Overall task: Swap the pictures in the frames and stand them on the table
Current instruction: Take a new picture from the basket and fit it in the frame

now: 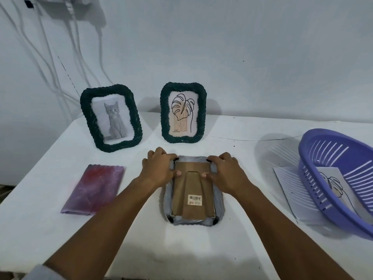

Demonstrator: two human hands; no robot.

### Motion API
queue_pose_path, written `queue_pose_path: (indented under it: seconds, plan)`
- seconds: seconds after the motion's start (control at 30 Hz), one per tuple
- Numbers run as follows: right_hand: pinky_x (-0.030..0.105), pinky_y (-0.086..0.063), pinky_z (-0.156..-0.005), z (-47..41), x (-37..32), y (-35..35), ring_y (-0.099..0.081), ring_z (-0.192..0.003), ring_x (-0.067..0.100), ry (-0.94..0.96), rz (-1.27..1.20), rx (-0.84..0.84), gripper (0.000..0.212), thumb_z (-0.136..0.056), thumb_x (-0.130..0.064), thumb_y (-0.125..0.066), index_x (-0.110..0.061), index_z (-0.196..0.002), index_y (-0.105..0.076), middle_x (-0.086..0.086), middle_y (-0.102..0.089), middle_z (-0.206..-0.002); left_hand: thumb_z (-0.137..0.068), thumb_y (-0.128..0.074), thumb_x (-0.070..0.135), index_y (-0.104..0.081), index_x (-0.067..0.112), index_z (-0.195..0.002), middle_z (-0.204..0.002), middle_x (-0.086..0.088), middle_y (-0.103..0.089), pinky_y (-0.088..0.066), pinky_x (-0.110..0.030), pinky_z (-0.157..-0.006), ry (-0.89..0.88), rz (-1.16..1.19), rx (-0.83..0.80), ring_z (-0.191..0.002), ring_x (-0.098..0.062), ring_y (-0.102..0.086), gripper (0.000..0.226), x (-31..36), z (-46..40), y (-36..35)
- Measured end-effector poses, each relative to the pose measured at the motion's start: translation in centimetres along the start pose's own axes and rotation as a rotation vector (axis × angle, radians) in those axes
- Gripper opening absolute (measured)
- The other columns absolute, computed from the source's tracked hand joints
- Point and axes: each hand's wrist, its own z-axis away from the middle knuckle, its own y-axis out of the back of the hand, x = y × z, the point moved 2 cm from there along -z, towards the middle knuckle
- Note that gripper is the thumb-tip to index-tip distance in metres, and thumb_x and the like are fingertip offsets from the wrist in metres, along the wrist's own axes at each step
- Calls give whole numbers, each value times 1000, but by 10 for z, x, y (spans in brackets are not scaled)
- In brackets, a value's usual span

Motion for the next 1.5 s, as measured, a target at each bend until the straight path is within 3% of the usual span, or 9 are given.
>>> queue_pose_path:
  seconds: [0.57,1.0,1.23,1.4,1.5]
  plan:
    - [38,-42,-96,-4,0,-2,-38,-119,25,11,-31,4,45,-87,-41,-63,-24,-126,-50,5,-46,-127,-75,-75,40,-58,32,-119,-127,-2,-49,-35,-41,-96,-81,41,-44,-120,-24,-39,47,-2,-20,4]
    - [37,-40,-97,-6,3,-6,-37,-121,25,16,-42,11,45,-87,-42,-62,-26,-126,-49,5,-47,-128,-72,-78,40,-67,31,-105,-111,5,-55,-39,-37,-89,-187,105,28,-109,-20,-42,36,-10,-19,0]
    - [39,-38,-101,-6,8,-8,-36,-124,25,45,-52,10,48,-90,-44,-57,-28,-133,-43,6,-45,-134,-76,-75,38,-67,28,-114,-105,7,-51,-37,-33,-92,-272,241,94,-105,-15,-41,40,-21,-8,-3]
    - [29,-34,-94,14,22,6,-40,-117,18,208,-171,155,42,-90,-43,-57,-30,-129,-50,0,-49,-129,-70,-62,64,-71,32,-105,-106,18,-53,-39,-25,-84,-506,241,73,-101,-9,-40,49,-33,27,1]
    - [28,-37,-92,41,27,7,-37,-113,11,378,-143,94,41,-86,-44,-63,-28,-124,-57,-7,-50,-126,-73,-56,68,-67,38,-111,-120,21,-52,-36,-21,-92,-676,209,-7,-110,-11,-41,49,-46,49,-1]
